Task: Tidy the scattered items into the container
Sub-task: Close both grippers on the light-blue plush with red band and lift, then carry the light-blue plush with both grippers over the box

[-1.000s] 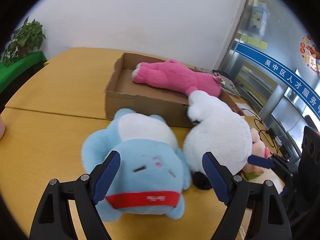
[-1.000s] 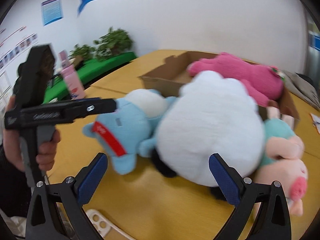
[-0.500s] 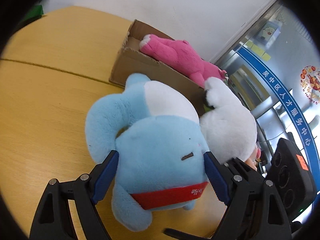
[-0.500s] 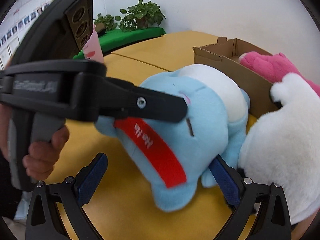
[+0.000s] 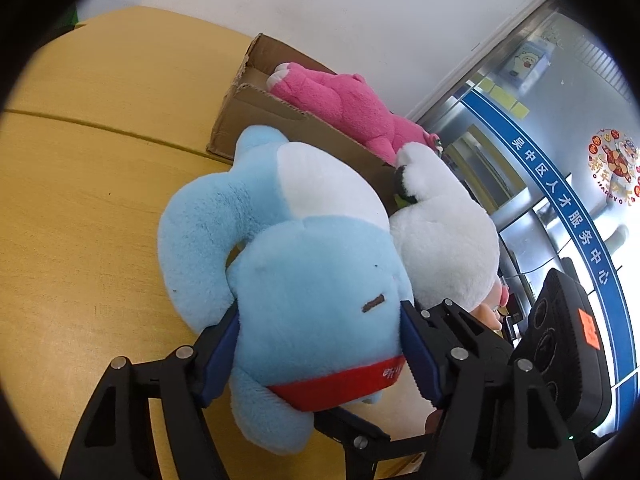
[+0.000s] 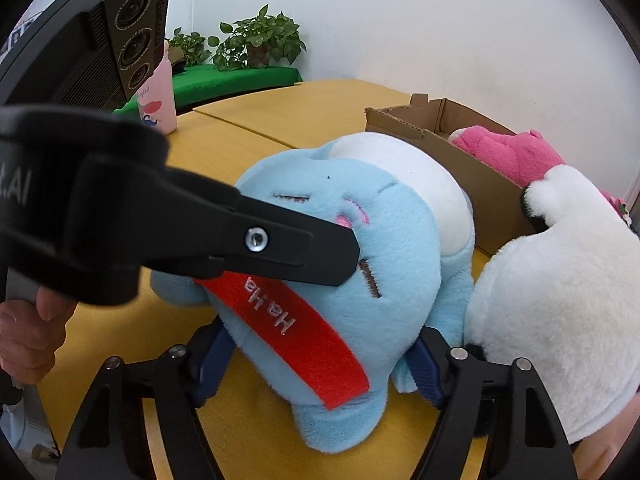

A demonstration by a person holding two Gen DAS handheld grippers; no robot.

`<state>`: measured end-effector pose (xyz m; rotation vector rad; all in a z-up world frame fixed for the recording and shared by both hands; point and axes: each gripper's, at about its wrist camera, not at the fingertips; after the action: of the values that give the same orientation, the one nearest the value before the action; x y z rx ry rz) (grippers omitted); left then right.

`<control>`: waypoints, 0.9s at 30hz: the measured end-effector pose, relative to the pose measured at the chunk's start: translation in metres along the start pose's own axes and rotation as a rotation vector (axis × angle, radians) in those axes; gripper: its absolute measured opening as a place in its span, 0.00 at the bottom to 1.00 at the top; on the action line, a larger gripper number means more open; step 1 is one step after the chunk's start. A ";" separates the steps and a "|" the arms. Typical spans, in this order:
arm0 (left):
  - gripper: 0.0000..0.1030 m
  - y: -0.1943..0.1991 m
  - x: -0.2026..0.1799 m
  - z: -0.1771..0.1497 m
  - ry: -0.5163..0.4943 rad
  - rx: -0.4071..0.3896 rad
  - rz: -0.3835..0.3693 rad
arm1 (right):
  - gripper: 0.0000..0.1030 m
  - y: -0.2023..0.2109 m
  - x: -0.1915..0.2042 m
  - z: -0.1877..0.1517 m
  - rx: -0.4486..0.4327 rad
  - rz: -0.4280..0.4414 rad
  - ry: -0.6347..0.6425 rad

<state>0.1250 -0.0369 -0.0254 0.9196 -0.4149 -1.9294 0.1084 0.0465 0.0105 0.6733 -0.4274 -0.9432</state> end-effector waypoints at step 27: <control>0.69 -0.002 -0.035 0.235 -0.293 -0.164 -0.018 | 0.75 0.046 -0.125 0.178 -0.224 -0.082 -0.011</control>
<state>-0.0409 -0.0251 0.1442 0.5380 -0.4108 -2.0876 -0.0385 0.1114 0.1644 0.4845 -0.2999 -1.0554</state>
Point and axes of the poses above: each gripper's, at about its wrist camera, not at the fingertips, and y roughly against the way its jaws point, x to its left, z to its top, and after that the axes turned 12 degrees about -y, right-handed
